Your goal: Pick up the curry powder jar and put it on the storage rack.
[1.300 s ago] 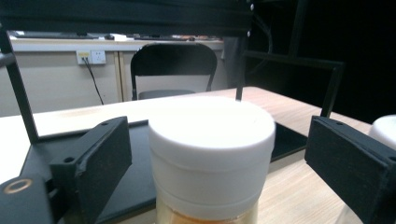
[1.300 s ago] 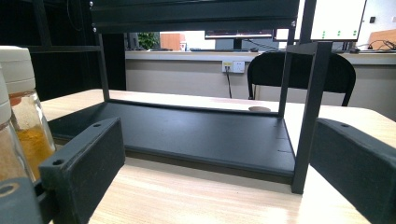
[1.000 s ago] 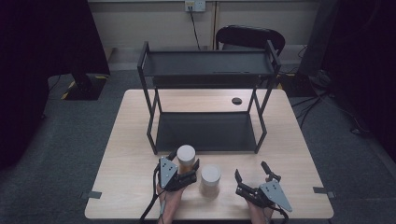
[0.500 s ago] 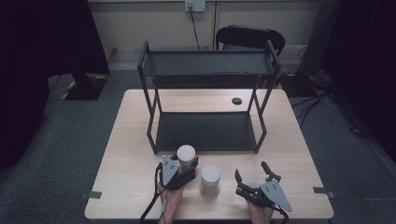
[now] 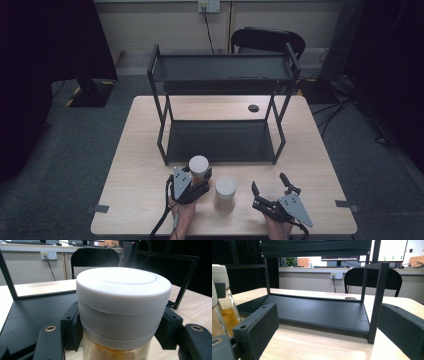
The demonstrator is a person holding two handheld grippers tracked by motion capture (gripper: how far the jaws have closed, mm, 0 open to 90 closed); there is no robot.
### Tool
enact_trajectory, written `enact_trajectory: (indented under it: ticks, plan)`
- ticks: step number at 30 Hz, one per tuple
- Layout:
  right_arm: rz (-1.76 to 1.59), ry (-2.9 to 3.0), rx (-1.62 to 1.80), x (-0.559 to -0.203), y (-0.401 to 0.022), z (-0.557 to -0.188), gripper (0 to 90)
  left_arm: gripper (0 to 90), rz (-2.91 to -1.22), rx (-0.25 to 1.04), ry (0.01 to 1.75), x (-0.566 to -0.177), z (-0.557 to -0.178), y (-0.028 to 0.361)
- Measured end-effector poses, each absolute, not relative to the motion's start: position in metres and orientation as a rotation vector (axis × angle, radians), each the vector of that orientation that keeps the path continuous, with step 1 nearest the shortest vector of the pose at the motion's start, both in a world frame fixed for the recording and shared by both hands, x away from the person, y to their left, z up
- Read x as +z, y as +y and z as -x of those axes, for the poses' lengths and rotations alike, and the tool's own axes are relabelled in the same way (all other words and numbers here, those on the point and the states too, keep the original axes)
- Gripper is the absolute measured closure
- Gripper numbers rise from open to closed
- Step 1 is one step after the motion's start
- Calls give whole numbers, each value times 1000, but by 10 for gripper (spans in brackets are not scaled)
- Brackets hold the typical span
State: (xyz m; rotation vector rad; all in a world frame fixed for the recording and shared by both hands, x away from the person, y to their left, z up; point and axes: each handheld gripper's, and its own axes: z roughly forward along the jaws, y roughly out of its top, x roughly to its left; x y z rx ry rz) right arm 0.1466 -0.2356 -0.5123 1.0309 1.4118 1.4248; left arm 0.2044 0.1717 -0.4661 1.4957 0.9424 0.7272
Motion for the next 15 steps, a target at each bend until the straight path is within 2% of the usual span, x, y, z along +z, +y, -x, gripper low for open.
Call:
enact_trajectory:
  ticks: [15]
  plan:
    - [-1030,1412,1425,-512,-236,-147,26,345,-1482,739,939,-461,-199,180]
